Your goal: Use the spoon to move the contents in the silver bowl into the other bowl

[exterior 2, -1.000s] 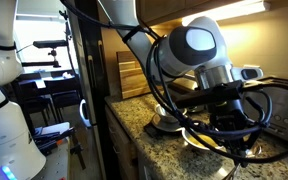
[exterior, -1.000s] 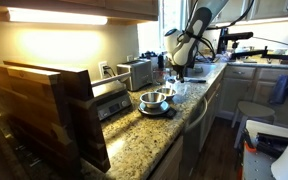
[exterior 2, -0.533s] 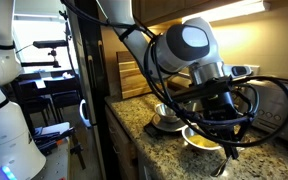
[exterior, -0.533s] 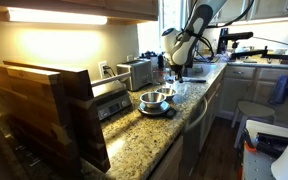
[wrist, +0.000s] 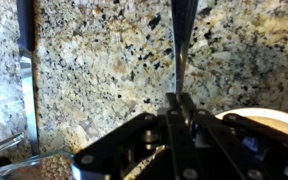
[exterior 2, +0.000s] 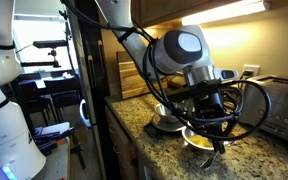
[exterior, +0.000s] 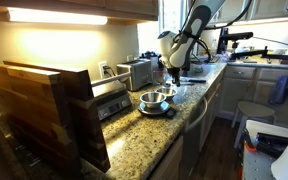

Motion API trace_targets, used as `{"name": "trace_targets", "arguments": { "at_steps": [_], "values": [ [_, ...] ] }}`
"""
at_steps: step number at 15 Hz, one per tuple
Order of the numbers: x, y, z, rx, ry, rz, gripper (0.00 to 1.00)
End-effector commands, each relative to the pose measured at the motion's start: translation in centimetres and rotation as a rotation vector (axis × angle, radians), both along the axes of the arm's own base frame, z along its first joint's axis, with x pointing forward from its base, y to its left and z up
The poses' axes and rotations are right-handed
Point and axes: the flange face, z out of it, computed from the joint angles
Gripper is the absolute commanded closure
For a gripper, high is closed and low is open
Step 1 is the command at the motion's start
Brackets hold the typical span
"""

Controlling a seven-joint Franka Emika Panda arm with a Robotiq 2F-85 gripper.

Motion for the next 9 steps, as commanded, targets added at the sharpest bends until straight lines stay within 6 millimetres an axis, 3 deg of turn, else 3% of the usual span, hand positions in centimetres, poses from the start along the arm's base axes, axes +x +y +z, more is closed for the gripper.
{"name": "trace_targets", "arguments": {
  "at_steps": [1, 9],
  "values": [
    [-1.2, 1.5, 0.8, -0.008, 0.024, 0.005, 0.93],
    [-1.1, 3.1, -0.1, -0.003, 0.054, 0.032, 0.93]
  ]
}}
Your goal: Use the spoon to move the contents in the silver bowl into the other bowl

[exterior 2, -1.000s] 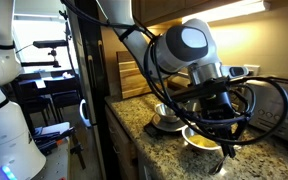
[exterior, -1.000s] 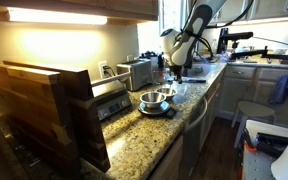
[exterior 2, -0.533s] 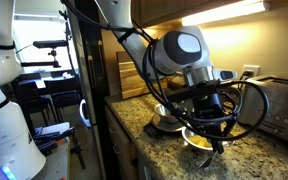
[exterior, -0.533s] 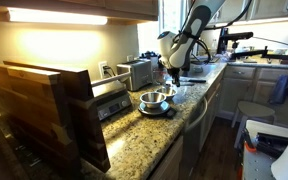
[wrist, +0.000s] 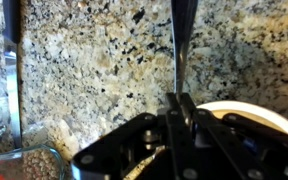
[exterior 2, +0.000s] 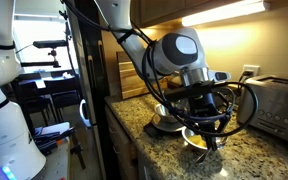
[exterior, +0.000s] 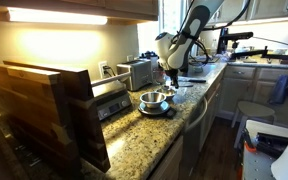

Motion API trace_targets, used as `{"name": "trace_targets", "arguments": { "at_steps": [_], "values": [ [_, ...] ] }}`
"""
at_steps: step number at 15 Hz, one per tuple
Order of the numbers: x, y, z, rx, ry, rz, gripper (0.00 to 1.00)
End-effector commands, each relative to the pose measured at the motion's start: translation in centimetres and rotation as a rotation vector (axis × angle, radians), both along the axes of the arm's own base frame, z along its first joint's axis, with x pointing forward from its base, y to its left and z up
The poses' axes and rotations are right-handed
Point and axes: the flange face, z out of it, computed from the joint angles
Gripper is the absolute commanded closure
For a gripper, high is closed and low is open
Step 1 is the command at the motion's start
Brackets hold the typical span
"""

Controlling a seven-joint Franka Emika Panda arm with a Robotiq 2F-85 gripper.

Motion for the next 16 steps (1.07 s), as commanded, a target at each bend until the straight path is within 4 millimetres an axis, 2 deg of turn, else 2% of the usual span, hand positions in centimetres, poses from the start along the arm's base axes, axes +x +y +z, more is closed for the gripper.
{"name": "trace_targets", "arguments": {
  "at_steps": [1, 7, 16],
  "values": [
    [-1.6, 1.2, 0.4, -0.016, 0.032, 0.008, 0.93],
    [-2.6, 1.4, -0.9, -0.021, 0.069, 0.025, 0.93],
    [-2.6, 1.4, -0.8, -0.038, 0.082, 0.028, 0.93]
  ]
}}
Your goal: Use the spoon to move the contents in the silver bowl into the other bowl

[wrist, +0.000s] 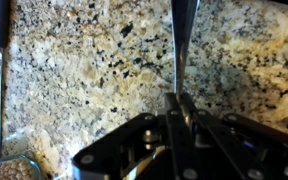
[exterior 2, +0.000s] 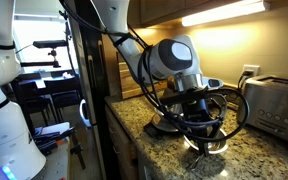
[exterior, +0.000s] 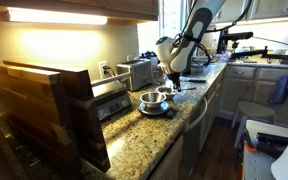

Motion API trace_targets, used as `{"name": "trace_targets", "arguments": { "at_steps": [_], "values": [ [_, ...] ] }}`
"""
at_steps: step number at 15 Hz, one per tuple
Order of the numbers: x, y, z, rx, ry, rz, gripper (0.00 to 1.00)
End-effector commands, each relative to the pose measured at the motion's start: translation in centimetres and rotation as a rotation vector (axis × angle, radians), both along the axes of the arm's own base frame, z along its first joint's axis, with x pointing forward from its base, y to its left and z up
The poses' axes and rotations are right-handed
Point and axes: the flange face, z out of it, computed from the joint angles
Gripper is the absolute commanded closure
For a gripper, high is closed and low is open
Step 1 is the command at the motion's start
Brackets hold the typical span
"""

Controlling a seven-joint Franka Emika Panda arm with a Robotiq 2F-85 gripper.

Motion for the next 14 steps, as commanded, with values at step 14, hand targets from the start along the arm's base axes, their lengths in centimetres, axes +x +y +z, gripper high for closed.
{"name": "trace_targets", "arguments": {
  "at_steps": [14],
  "values": [
    [1.3, 2.4, 3.6, -0.17, 0.045, 0.103, 0.93]
  ]
}}
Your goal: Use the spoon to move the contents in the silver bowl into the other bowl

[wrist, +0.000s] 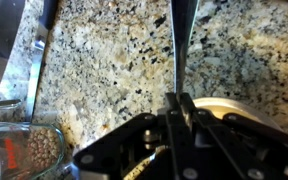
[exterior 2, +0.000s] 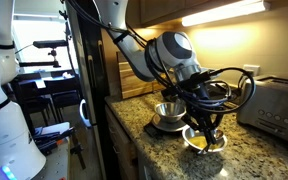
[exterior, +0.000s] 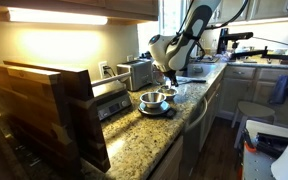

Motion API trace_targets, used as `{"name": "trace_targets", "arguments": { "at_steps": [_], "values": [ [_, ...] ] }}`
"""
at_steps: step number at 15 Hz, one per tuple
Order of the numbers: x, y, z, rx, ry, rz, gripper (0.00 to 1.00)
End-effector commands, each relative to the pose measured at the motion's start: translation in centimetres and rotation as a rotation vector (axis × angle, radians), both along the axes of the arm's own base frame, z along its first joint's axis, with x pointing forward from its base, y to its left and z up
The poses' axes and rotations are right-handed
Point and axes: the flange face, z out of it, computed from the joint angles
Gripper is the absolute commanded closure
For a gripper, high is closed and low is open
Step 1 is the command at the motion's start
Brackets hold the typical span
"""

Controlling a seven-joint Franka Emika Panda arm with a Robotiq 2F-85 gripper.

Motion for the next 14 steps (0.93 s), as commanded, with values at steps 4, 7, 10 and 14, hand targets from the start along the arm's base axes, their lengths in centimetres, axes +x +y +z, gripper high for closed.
{"name": "trace_targets", "arguments": {
  "at_steps": [4, 7, 10, 14],
  "values": [
    [-1.1, 0.3, 1.2, -0.062, 0.02, 0.016, 0.93],
    [-1.2, 0.1, 0.6, -0.059, 0.038, 0.008, 0.93],
    [-1.5, 0.0, -0.1, -0.055, 0.054, 0.001, 0.93],
    [-1.5, -0.2, -0.9, -0.05, 0.066, -0.003, 0.93]
  ]
}}
